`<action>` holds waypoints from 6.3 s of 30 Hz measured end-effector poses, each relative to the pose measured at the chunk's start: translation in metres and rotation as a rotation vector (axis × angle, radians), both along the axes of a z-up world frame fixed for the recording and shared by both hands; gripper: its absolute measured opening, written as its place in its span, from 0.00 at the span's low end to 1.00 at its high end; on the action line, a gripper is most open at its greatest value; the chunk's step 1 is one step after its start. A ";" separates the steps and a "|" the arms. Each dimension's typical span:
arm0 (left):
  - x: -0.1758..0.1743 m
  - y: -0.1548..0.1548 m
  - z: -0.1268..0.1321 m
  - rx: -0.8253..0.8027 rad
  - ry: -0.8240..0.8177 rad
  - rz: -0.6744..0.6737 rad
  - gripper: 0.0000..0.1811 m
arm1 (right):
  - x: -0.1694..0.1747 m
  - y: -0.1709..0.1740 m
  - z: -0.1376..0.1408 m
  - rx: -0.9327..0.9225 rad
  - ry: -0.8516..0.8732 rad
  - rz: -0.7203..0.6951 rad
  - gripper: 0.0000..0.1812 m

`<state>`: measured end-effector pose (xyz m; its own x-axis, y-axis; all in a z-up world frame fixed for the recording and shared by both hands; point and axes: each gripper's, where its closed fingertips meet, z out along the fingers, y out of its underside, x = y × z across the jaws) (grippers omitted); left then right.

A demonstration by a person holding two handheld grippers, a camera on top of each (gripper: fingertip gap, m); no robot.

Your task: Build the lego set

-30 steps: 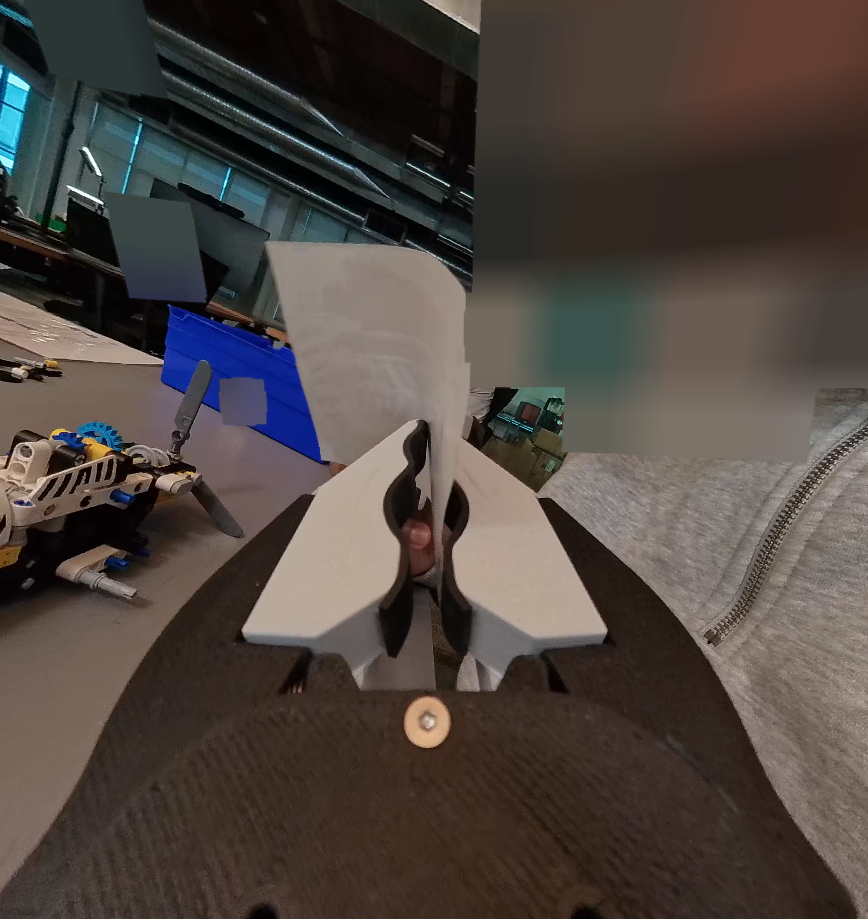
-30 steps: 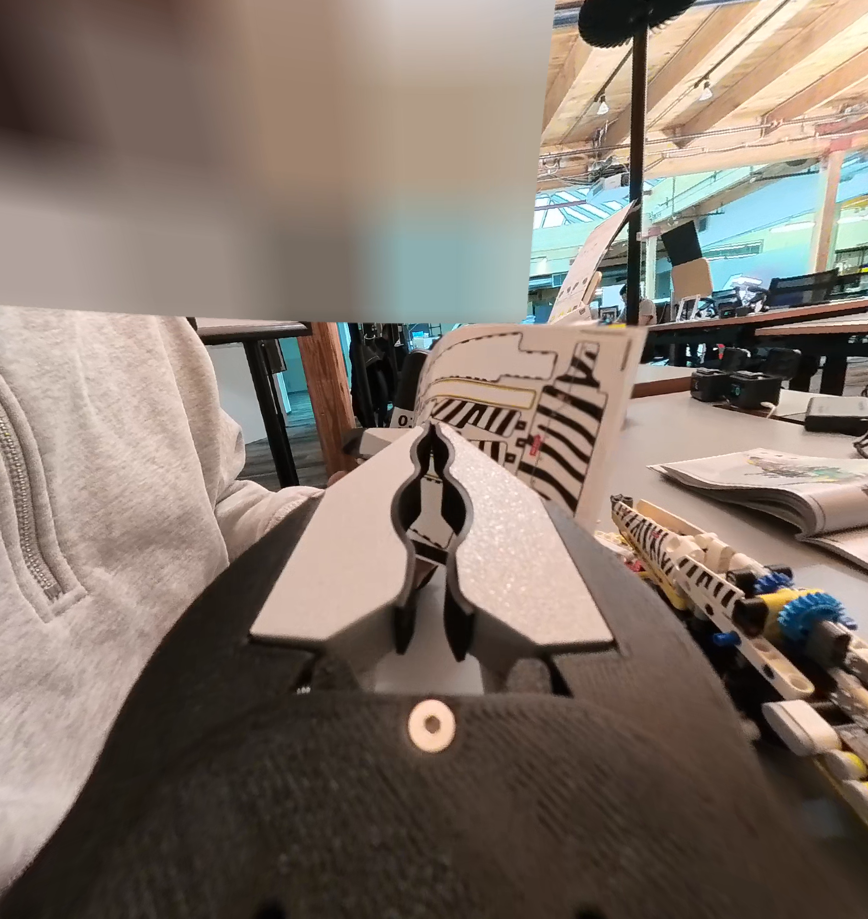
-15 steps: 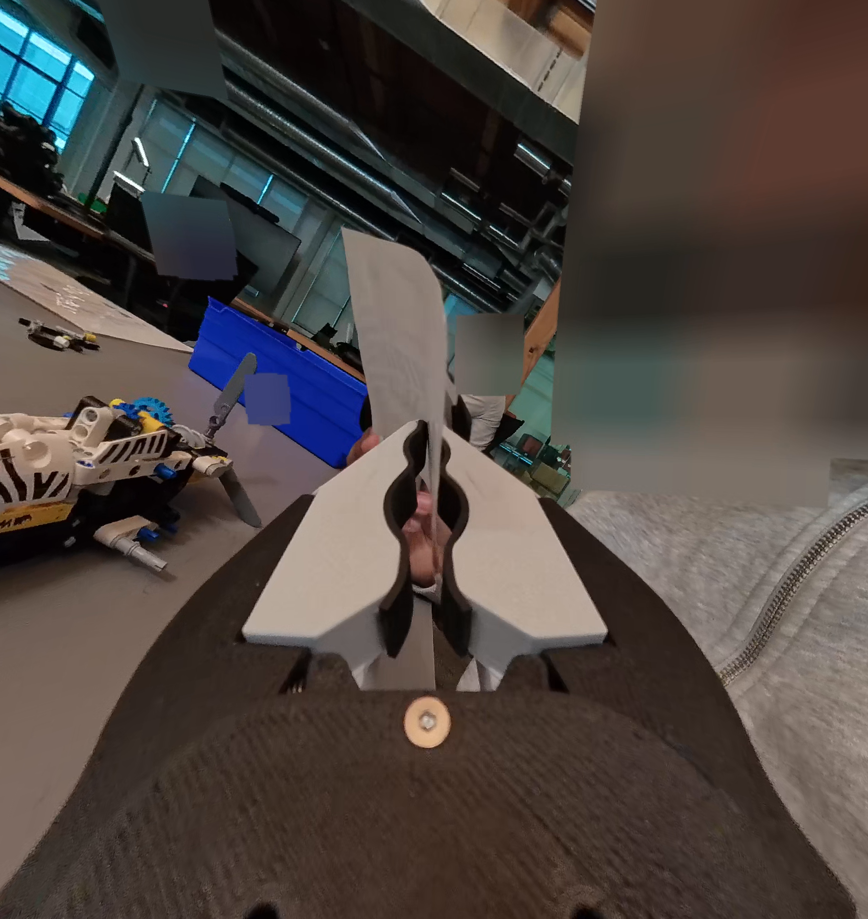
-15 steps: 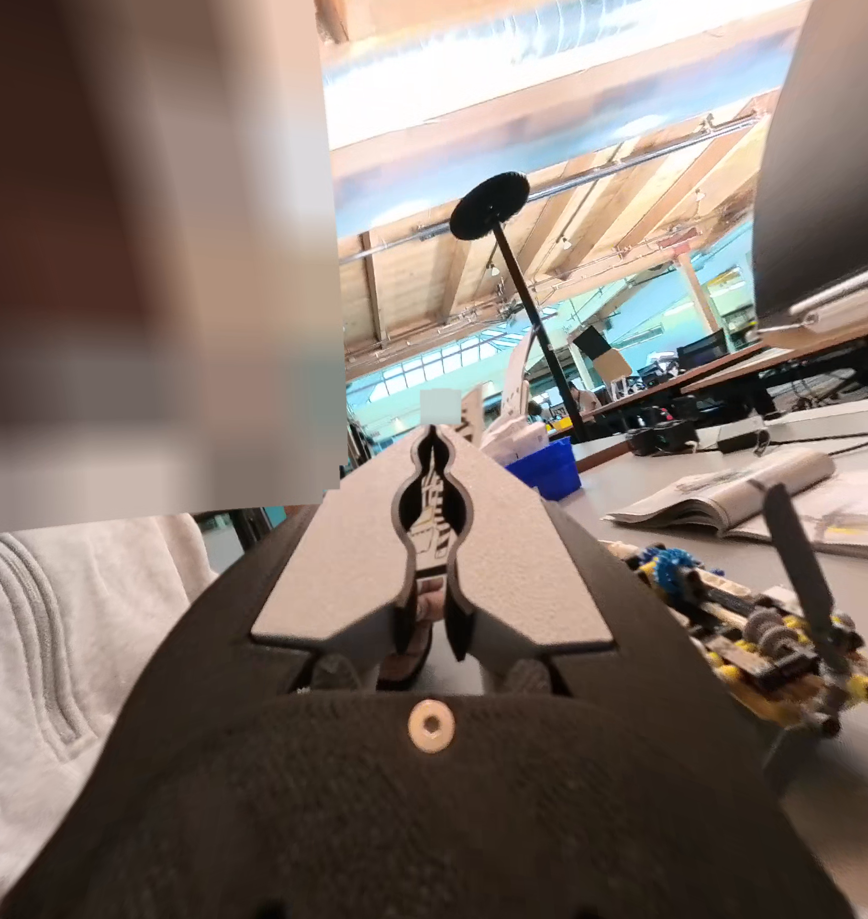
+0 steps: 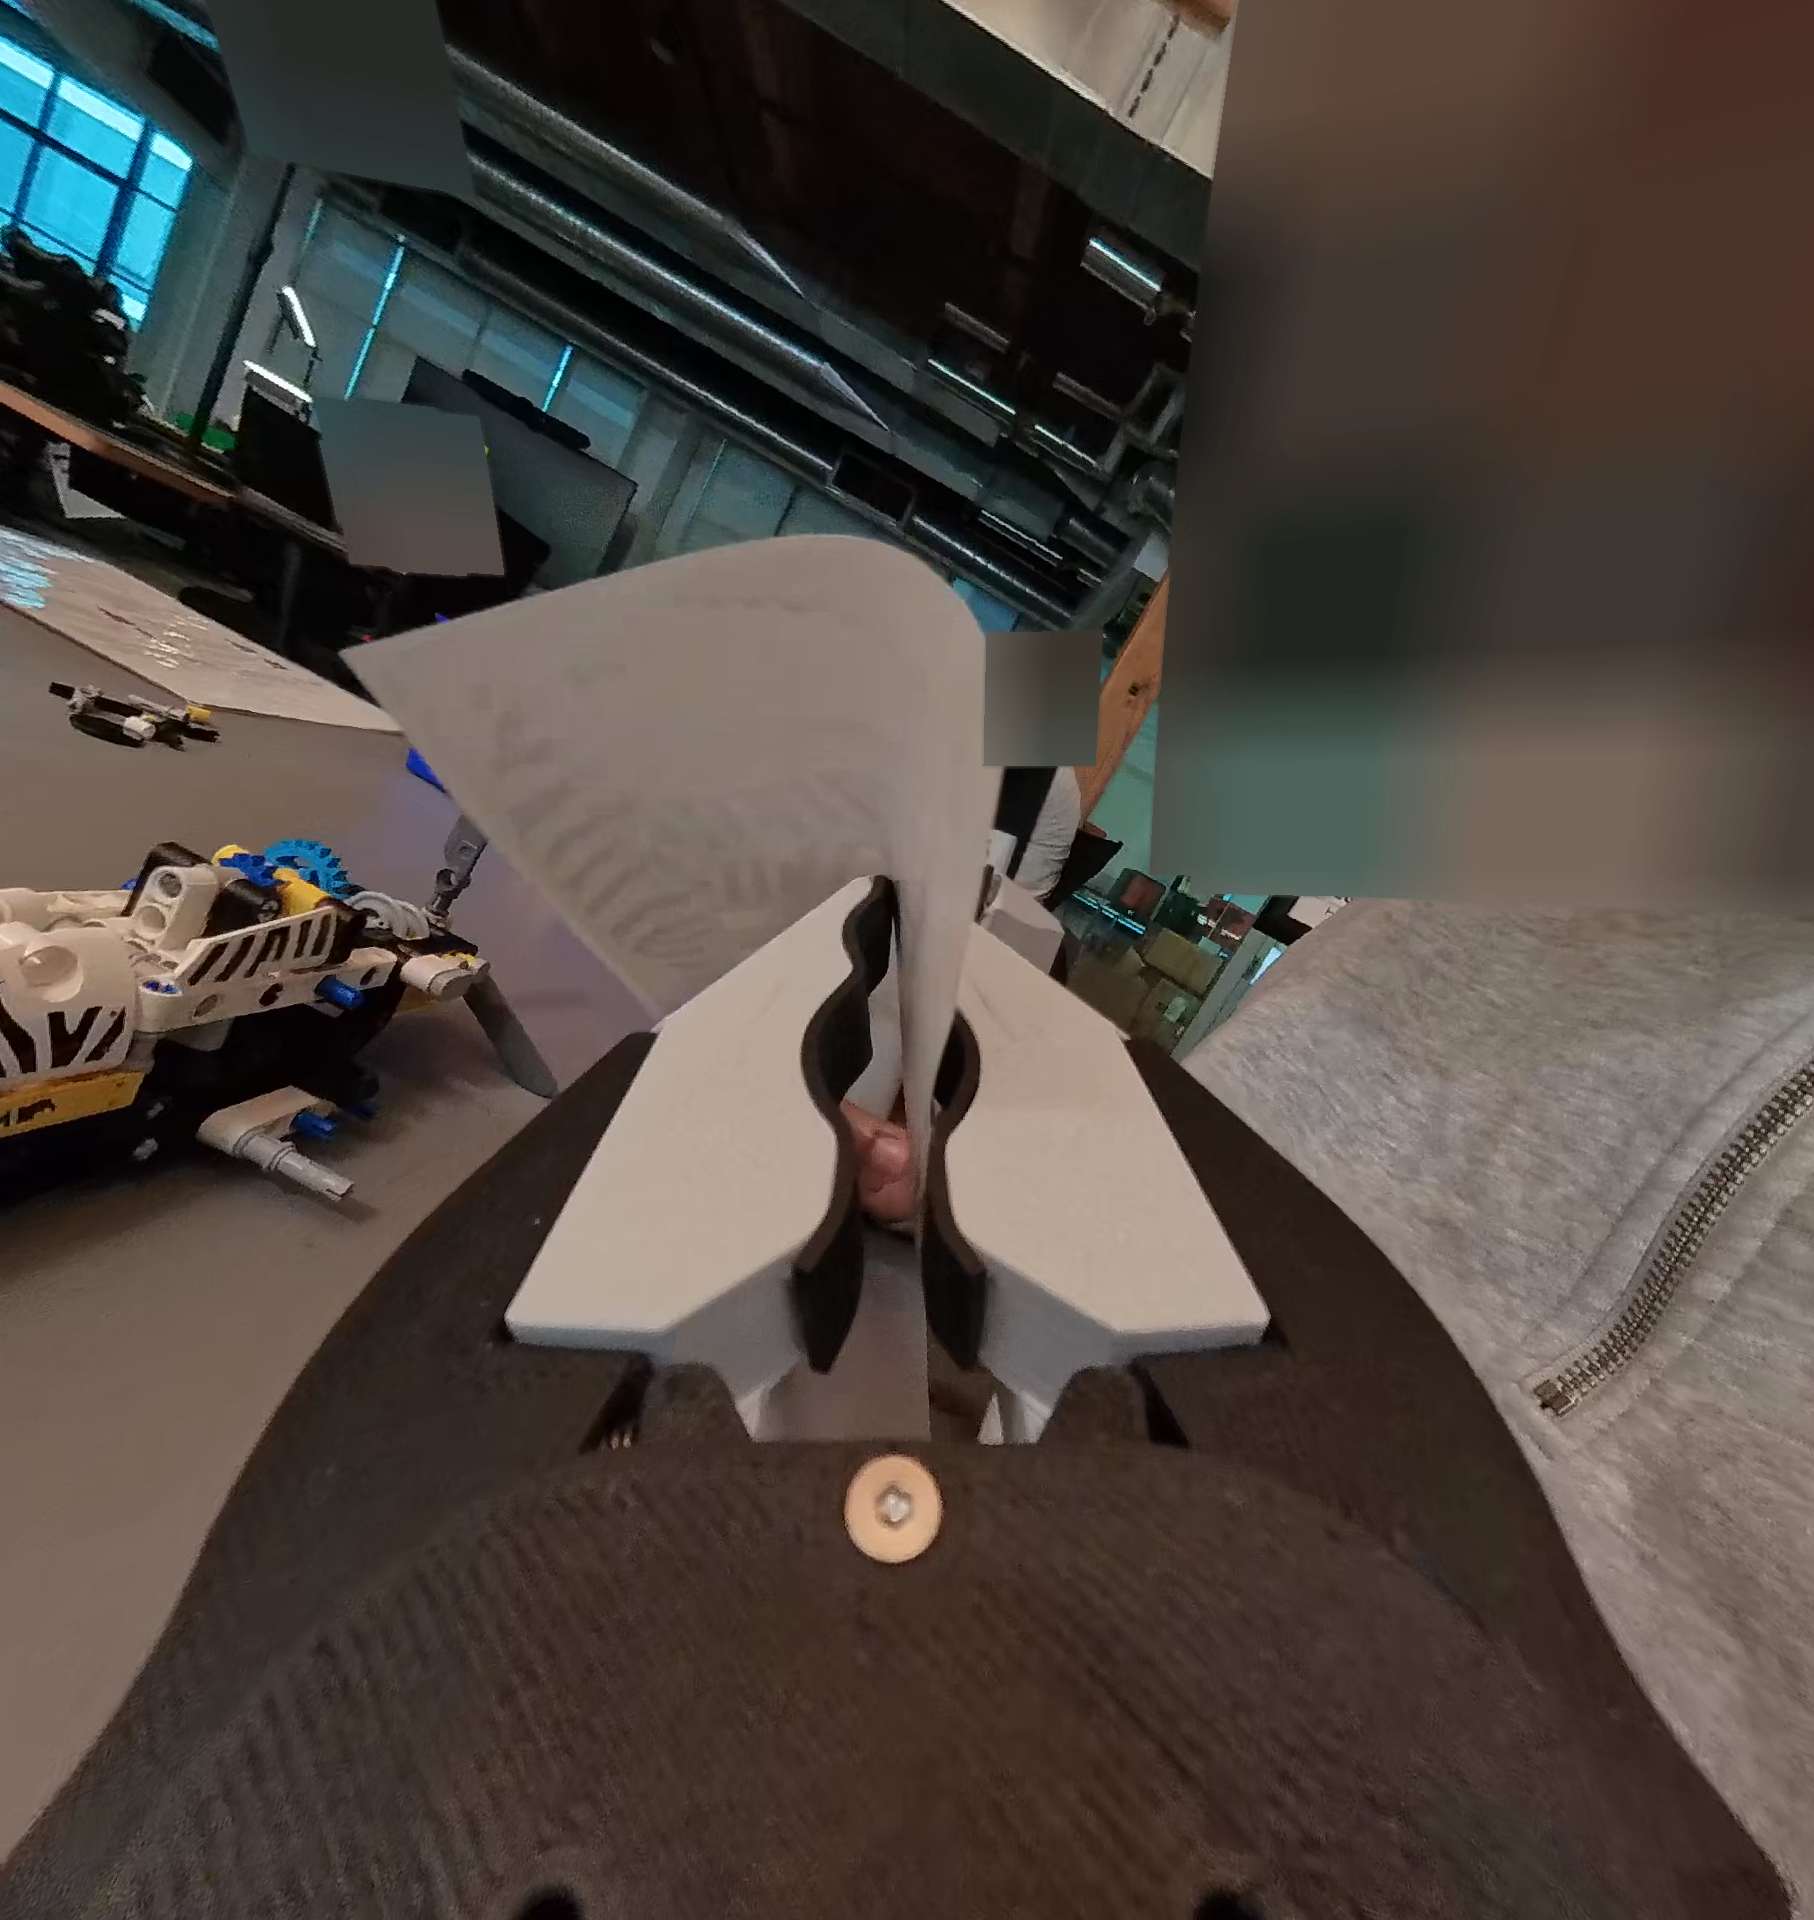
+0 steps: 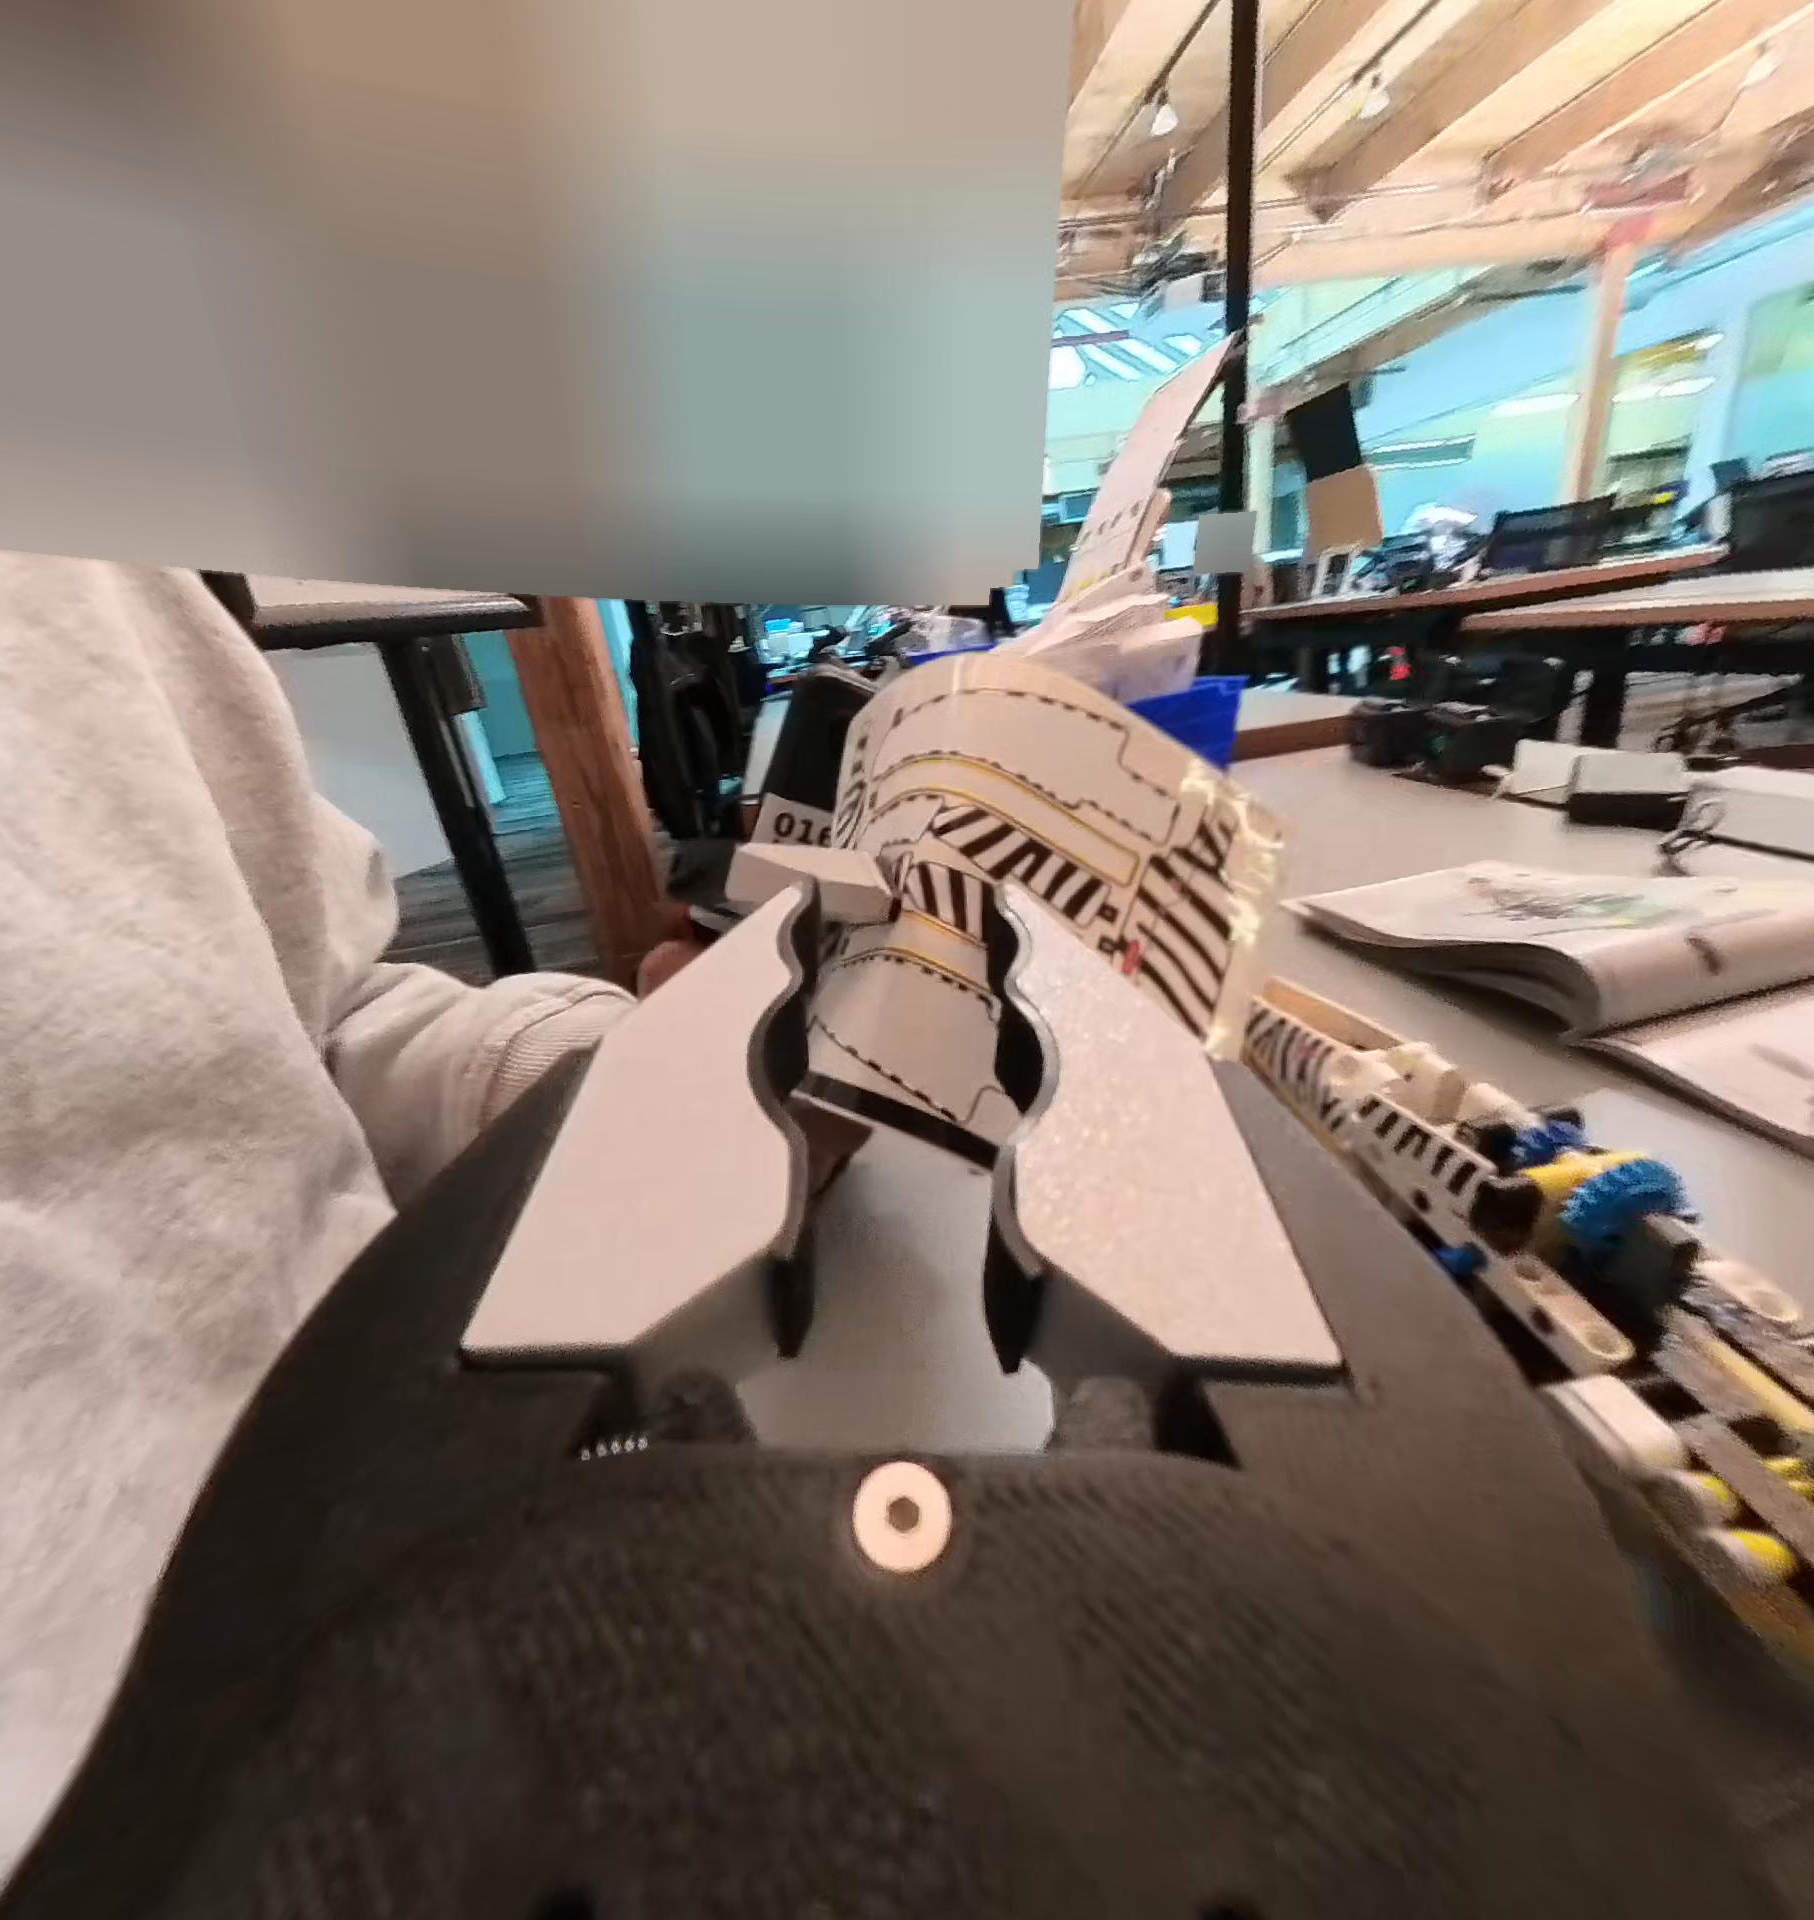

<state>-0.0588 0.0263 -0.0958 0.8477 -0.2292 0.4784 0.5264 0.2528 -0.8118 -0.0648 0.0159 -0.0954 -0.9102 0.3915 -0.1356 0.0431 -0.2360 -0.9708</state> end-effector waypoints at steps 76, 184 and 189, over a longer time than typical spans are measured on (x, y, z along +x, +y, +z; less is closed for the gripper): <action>-0.058 -0.029 -0.105 -0.959 -0.005 0.274 0.39 | -0.013 0.087 0.032 -0.530 -0.126 -0.018 0.00; -0.003 -0.002 -0.015 -0.185 0.115 0.079 0.19 | 0.005 0.027 0.016 -0.233 -0.092 0.108 0.00; 0.003 -0.001 -0.014 -0.179 0.132 0.051 0.19 | 0.006 0.023 0.014 -0.208 -0.089 0.111 0.00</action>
